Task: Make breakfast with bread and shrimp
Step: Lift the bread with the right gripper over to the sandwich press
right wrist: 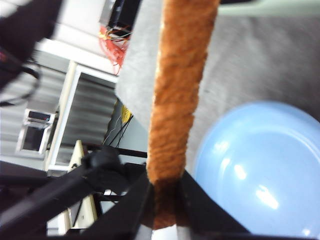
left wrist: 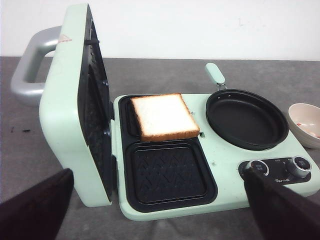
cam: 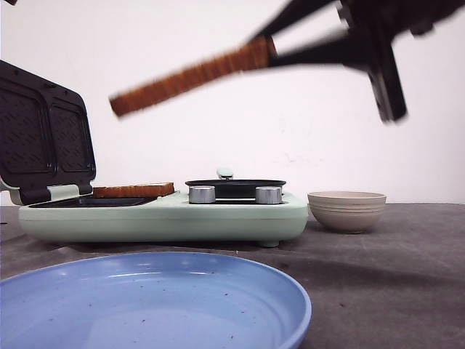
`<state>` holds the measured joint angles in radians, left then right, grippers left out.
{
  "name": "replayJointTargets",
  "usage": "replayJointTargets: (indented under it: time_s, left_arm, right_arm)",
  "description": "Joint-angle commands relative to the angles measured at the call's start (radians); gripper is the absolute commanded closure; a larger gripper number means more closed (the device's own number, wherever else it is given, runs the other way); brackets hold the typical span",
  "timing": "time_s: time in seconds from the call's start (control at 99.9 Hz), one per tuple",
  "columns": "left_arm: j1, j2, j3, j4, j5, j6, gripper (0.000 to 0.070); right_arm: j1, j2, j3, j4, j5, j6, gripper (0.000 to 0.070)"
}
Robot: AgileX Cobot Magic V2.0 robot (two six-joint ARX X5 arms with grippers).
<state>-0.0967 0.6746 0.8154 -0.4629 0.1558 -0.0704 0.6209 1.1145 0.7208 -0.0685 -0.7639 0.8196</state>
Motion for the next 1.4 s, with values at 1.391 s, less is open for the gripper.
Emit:
replayJointTargets:
  time_s: [1.391]
  left_arm:
    - [0.047,-0.023,0.008,0.068,-0.054,0.002,0.0000]
  right_arm:
    - [0.034,1.019,1.015,-0.183,-0.073,-0.172,0.0700]
